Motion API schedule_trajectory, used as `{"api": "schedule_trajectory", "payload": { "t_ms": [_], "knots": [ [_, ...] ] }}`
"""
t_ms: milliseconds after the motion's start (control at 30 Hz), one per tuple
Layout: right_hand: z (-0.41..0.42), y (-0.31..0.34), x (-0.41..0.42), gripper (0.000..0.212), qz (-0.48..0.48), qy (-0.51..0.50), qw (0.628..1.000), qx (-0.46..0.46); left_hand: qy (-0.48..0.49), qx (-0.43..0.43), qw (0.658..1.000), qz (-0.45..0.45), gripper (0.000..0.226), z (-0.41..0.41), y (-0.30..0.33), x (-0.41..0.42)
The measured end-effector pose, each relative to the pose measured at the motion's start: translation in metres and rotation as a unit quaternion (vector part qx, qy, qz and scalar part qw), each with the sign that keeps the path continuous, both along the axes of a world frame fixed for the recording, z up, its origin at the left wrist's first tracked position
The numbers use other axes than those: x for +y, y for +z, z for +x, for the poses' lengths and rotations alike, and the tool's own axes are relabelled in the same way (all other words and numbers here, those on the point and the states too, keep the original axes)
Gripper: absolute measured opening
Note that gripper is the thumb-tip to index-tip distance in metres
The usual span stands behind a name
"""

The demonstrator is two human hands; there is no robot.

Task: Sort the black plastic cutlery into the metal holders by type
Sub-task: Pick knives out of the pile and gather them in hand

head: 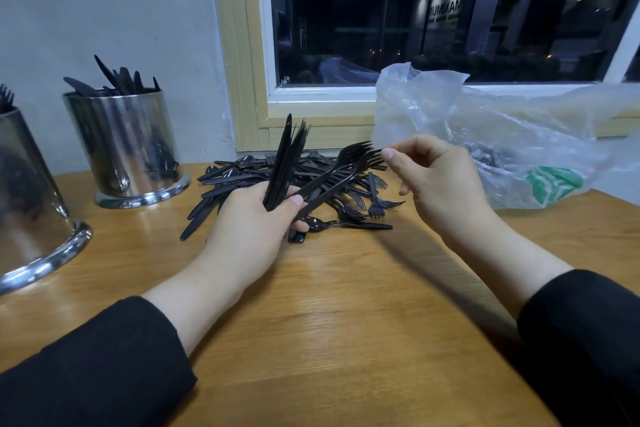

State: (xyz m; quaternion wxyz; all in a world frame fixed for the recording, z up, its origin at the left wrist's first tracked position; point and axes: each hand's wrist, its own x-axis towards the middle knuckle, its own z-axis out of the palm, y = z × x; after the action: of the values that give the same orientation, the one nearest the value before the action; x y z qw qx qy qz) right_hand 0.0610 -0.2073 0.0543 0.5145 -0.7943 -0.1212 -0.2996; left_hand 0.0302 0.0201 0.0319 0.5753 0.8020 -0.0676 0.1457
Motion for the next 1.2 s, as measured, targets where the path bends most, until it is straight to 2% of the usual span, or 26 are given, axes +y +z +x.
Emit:
{"api": "schedule_trajectory", "payload": {
  "t_ms": [200,367,533,667,700,767,833,900,1067,1200],
  "knots": [
    [0.000,-0.004,0.004,0.014,0.026,0.018,0.999,0.000,-0.104,0.054,0.993,-0.033,0.016,-0.007,0.001,-0.002],
    [-0.001,-0.006,0.013,0.008,0.102,0.066,0.992,0.024,-0.139,0.091,0.984,-0.070,0.016,-0.010,0.003,-0.004],
    [-0.002,-0.007,0.013,0.006,0.093,0.061,0.994,0.010,-0.128,0.078,0.989,-0.003,0.018,-0.008,0.000,-0.004],
    [0.003,-0.006,0.003,0.007,0.061,0.038,0.997,-0.006,-0.074,0.064,0.995,-0.008,0.024,-0.002,-0.003,0.000],
    [0.009,-0.008,-0.002,0.006,0.036,0.016,0.999,-0.007,-0.062,0.062,0.996,-0.019,0.023,-0.001,-0.004,0.001],
    [0.021,-0.017,-0.015,0.002,-0.083,-0.032,0.996,0.019,-0.047,0.053,0.997,-0.033,0.022,0.002,-0.004,0.004],
    [0.030,-0.025,-0.018,0.017,-0.209,-0.040,0.974,0.072,-0.030,0.039,0.998,-0.037,0.024,0.003,-0.005,0.005],
    [0.037,-0.028,-0.011,0.032,-0.283,-0.035,0.953,0.103,-0.009,0.028,0.999,-0.031,0.023,0.006,-0.007,0.006],
    [0.058,-0.028,0.007,0.042,-0.363,-0.050,0.919,0.147,0.000,0.006,0.999,-0.040,0.009,0.008,-0.004,0.007],
    [0.057,-0.029,0.010,0.028,-0.377,-0.061,0.913,0.143,0.008,0.004,0.999,-0.036,0.014,0.010,-0.005,0.008]
  ]
}}
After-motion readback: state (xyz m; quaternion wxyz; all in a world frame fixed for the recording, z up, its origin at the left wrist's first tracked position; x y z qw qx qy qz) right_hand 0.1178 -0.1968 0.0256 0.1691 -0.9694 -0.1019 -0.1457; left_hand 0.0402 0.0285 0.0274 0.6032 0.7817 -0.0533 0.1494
